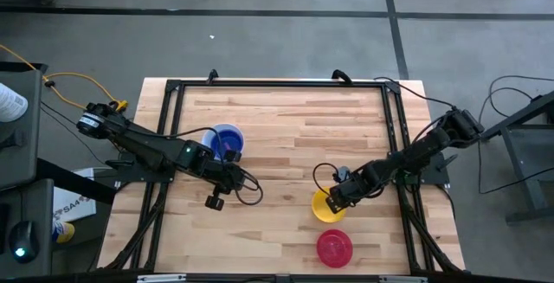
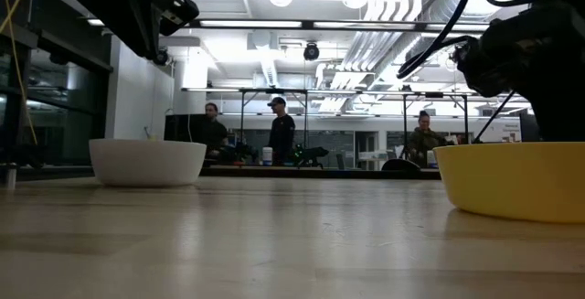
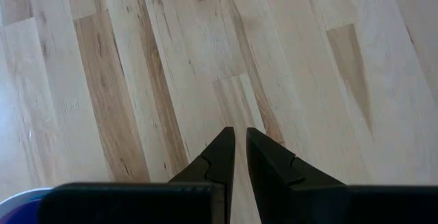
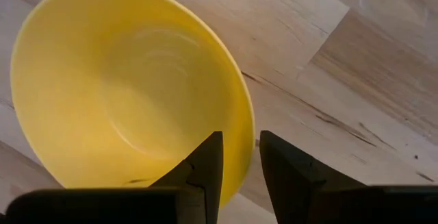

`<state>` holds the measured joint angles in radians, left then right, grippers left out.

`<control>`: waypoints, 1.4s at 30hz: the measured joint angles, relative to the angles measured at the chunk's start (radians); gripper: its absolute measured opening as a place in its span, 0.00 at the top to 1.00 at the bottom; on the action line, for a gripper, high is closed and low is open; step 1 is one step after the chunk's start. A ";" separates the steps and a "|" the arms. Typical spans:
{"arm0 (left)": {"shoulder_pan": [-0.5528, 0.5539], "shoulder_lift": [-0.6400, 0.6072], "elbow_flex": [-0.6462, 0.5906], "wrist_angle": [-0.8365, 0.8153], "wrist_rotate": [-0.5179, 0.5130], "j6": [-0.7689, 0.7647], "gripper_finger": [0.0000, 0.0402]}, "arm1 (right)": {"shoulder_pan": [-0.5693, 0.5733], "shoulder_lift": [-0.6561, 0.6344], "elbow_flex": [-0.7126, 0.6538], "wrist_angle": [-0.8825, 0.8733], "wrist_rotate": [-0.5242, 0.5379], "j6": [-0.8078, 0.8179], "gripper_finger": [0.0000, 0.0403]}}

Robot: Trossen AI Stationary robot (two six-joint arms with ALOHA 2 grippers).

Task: Nest bowls inside each other
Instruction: Stack the yellow bowl on the purple bowl

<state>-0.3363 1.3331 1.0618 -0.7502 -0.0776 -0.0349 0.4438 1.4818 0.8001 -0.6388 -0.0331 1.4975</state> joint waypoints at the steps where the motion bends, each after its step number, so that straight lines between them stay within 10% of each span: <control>1: 0.000 0.000 0.000 0.000 0.000 0.000 0.91 | 0.000 0.000 0.000 0.000 0.000 0.000 0.77; 28: 0.000 0.000 0.000 0.000 0.000 0.000 0.91 | -0.012 -0.001 0.001 0.001 0.048 -0.008 0.99; 42: 0.000 0.011 0.000 0.010 -0.004 0.034 0.91 | -0.299 -0.001 0.068 0.111 -0.019 -0.368 0.99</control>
<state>-0.3365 1.3443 1.0618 -0.7405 -0.0813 -0.0010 0.1445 1.4807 0.8685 -0.5282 -0.0525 1.1297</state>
